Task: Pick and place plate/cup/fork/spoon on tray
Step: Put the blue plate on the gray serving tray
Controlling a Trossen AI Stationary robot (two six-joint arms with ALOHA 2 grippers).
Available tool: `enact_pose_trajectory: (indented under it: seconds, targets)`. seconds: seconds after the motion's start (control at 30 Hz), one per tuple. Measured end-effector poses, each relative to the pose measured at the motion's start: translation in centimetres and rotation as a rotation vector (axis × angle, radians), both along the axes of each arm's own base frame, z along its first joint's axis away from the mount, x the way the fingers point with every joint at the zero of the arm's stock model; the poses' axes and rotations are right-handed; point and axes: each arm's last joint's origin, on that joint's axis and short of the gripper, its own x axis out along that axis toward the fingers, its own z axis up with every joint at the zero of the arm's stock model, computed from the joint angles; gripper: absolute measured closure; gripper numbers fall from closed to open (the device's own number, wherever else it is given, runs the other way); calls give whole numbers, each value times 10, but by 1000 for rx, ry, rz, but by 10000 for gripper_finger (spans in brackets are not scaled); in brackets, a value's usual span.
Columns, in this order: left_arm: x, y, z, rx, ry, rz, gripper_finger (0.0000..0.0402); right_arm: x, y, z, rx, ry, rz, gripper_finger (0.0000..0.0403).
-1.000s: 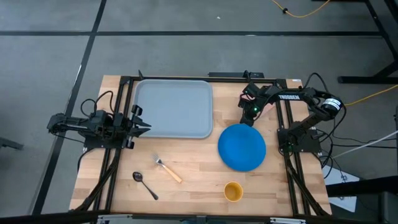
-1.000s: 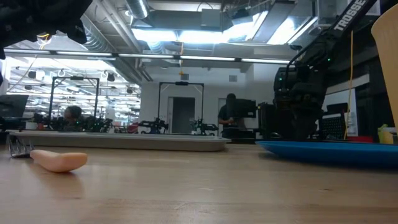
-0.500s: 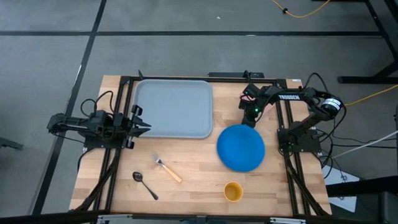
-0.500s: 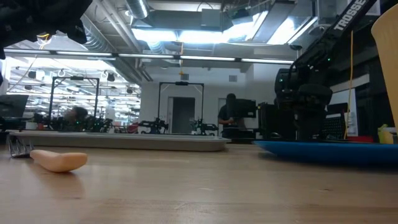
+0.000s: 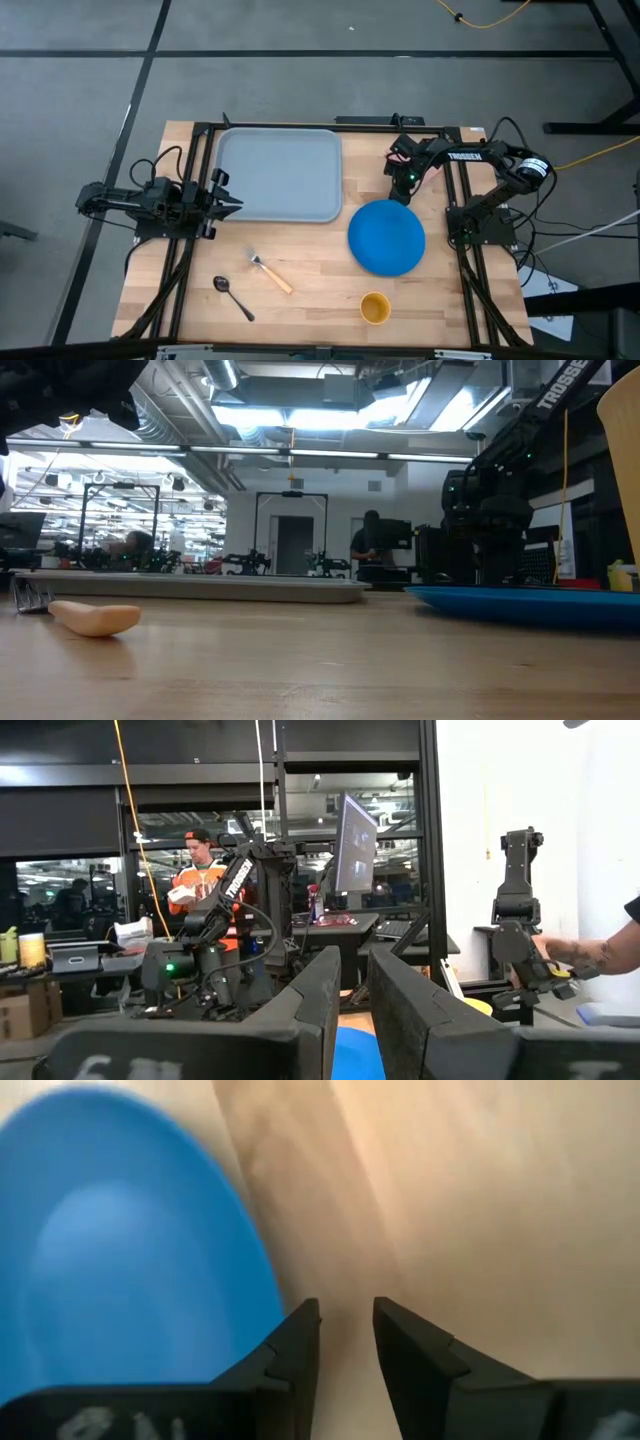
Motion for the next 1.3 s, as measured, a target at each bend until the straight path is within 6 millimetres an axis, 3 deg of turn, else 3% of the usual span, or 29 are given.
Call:
enact_pose_trajectory:
  seconds: [0.27, 0.77, 1.3]
  targets:
    - [0, 0, 0, -1, 0, 0, 353, 4, -1, 2, 40, -77, -10, 300]
    - [1, 0, -3, 2, 33, 0, 353, -1, 4, 1, 71, -36, 39, 300]
    - [1, 0, -2, 1, 24, 0, 353, -2, 32, -14, 126, 22, 95, 300]
